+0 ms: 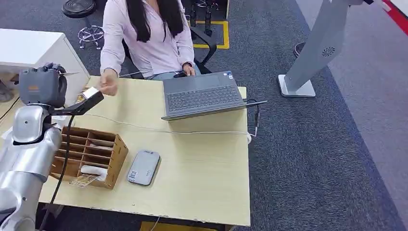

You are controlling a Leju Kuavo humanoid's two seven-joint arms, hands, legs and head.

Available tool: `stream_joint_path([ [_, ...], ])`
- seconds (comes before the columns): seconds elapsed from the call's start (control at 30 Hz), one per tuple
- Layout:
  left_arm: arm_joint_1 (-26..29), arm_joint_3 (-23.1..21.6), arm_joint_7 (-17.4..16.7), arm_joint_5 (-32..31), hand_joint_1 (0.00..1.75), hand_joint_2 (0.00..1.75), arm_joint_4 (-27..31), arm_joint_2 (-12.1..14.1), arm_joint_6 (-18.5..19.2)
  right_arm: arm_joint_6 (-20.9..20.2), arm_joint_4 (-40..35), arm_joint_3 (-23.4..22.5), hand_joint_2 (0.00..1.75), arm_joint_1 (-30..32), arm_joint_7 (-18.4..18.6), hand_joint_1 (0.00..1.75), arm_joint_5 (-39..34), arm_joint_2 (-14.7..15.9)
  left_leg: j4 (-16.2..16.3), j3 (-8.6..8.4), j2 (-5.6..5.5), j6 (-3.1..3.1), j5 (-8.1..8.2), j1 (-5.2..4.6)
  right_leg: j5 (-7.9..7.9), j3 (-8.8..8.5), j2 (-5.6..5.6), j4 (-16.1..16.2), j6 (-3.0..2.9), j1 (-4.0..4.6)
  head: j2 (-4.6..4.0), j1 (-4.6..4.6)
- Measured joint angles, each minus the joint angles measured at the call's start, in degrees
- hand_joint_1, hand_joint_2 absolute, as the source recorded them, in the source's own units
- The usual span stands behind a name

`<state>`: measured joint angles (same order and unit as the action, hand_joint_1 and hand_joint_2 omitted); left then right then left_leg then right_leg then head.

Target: Pass the card to the sensor for recognition and then transmit it.

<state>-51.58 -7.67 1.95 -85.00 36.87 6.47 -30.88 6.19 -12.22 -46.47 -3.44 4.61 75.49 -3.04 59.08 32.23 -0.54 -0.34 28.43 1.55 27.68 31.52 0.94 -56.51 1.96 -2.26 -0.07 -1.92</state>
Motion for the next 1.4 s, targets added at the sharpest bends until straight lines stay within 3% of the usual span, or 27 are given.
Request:
stream_joint_path([
  [0.43,-0.3,-0.9,0.5,0.5,1.75,1.75,-0.8,-0.1,-0.5,-0.1,0.1,0.0,1.75,0.0,0.1,0.0,0.2,0.2,0.0,0.0,0.0,0.0,0.0,0.0,0.0,0.0,0.0,0.0,0.0,0.0,0.0,-0.02],
  [0.5,0.6,-0.9,4.2,4.1,1.75,1.75,-0.7,-0.4,-2.6,-0.1,0.1,0.0,1.75,-0.1,0.5,0.0,-0.1,0.2,0.0,-0.01,0.03,0.0,0.01,-0.03,0.0,-0.03,0.03,0.0,0.0,-0.02,0.0,-0.02],
  [0.53,3.7,-1.0,8.5,7.8,1.75,1.75,1.7,-1.0,-4.3,0.1,0.1,0.0,1.75,-0.1,0.8,0.0,-0.6,0.1,0.0,-0.15,0.09,0.02,0.04,-0.16,0.01,-0.1,0.06,0.0,0.01,-0.15,0.0,-0.04],
  [0.57,9.2,-1.2,10.8,9.8,1.75,1.75,7.8,-1.4,-4.5,0.4,0.2,-0.2,1.75,-0.1,1.1,0.0,-0.9,0.1,-0.2,-0.41,0.28,0.06,0.16,-0.34,0.07,-0.2,0.24,0.0,0.05,-0.32,0.0,0.02],
  [0.6,15.1,-1.8,10.5,8.3,1.75,1.75,15.6,-1.9,-4.0,0.7,0.2,-0.3,1.75,0.1,1.2,0.0,-0.9,0.0,-0.2,-0.55,0.32,0.1,0.25,-0.41,0.19,-0.29,0.31,0.0,0.12,-0.39,0.0,0.33],
  [0.63,20.0,-3.6,7.5,5.8,1.75,1.75,22.5,-2.3,-2.8,1.0,0.3,-0.4,1.75,0.4,1.1,0.0,-0.9,0.0,-0.2,-0.48,0.24,0.13,0.27,-0.39,0.27,-0.27,0.25,0.0,0.24,-0.37,0.0,0.59],
  [0.73,27.5,-8.8,2.4,4.7,1.75,1.75,31.2,-2.7,-0.3,1.2,0.4,-0.9,1.75,0.4,0.7,0.0,-0.8,0.0,-0.1,-0.13,0.16,0.16,0.28,-0.36,0.25,-0.05,0.14,0.1,0.27,-0.35,0.0,-0.17],
  [0.8,28.7,-10.5,2.3,5.2,1.75,1.75,34.7,-2.6,1.4,1.1,0.4,-1.2,1.75,0.5,0.5,0.0,-0.7,-0.1,-0.1,-0.15,0.11,0.17,0.28,-0.38,0.25,-0.09,0.06,0.1,0.27,-0.36,0.0,-0.2],
  [1.03,30.7,-15.2,3.4,4.7,1.75,1.75,37.5,-3.3,4.5,1.1,0.5,-1.7,1.75,0.5,1.1,0.0,-0.8,-0.1,-0.1,-0.2,0.08,0.18,0.25,-0.37,0.2,-0.13,0.04,0.1,0.26,-0.35,0.0,-0.15],
  [1.4,30.9,-18.8,1.1,4.6,1.75,1.75,37.9,-3.4,12.2,1.0,0.7,-2.8,1.75,0.5,1.0,0.0,-0.5,-0.2,-0.1,-0.2,0.07,0.18,0.25,-0.37,0.2,-0.12,0.04,0.1,0.26,-0.35,0.0,-0.13],
])
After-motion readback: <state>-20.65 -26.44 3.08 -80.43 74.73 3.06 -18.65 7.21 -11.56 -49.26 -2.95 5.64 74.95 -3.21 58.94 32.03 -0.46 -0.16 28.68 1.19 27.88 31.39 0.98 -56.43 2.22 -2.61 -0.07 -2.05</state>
